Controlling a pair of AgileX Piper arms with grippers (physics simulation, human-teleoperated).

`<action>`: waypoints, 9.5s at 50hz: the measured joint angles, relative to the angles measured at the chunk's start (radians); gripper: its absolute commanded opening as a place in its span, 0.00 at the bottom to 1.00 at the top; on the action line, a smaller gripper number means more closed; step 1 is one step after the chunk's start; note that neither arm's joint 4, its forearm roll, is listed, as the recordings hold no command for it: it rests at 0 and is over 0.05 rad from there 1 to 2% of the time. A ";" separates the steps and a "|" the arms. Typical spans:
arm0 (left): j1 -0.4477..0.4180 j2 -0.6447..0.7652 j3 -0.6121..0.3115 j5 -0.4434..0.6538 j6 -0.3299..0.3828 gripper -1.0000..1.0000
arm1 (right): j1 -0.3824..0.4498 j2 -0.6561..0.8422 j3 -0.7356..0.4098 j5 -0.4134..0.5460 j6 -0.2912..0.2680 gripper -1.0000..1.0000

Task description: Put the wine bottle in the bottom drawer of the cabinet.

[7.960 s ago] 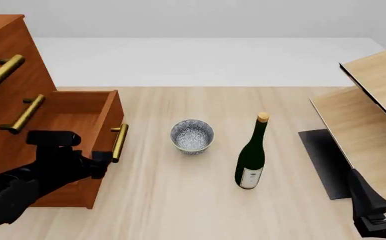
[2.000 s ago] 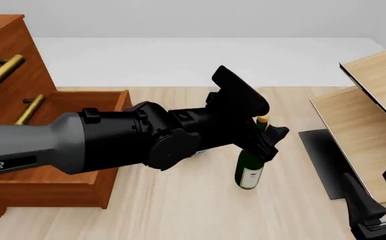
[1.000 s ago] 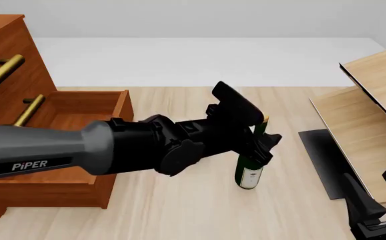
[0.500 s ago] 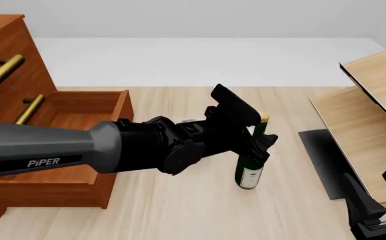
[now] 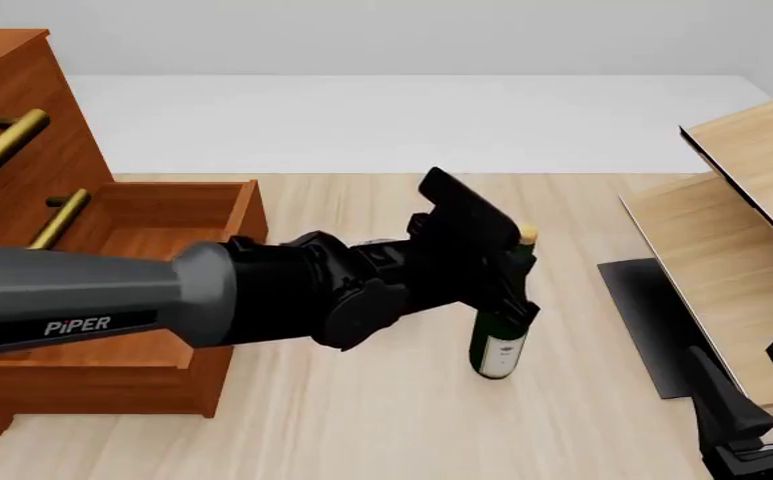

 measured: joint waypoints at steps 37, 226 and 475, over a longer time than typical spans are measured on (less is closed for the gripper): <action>0.014 -0.263 0.013 0.094 0.001 0.00 | 0.009 0.004 -0.001 -0.004 -0.015 1.00; 0.673 -0.907 -0.049 1.002 0.051 0.00 | 0.029 0.035 0.000 -0.020 -0.047 1.00; 0.802 -0.385 0.341 0.204 -0.173 0.00 | 0.012 0.037 0.001 -0.015 -0.060 1.00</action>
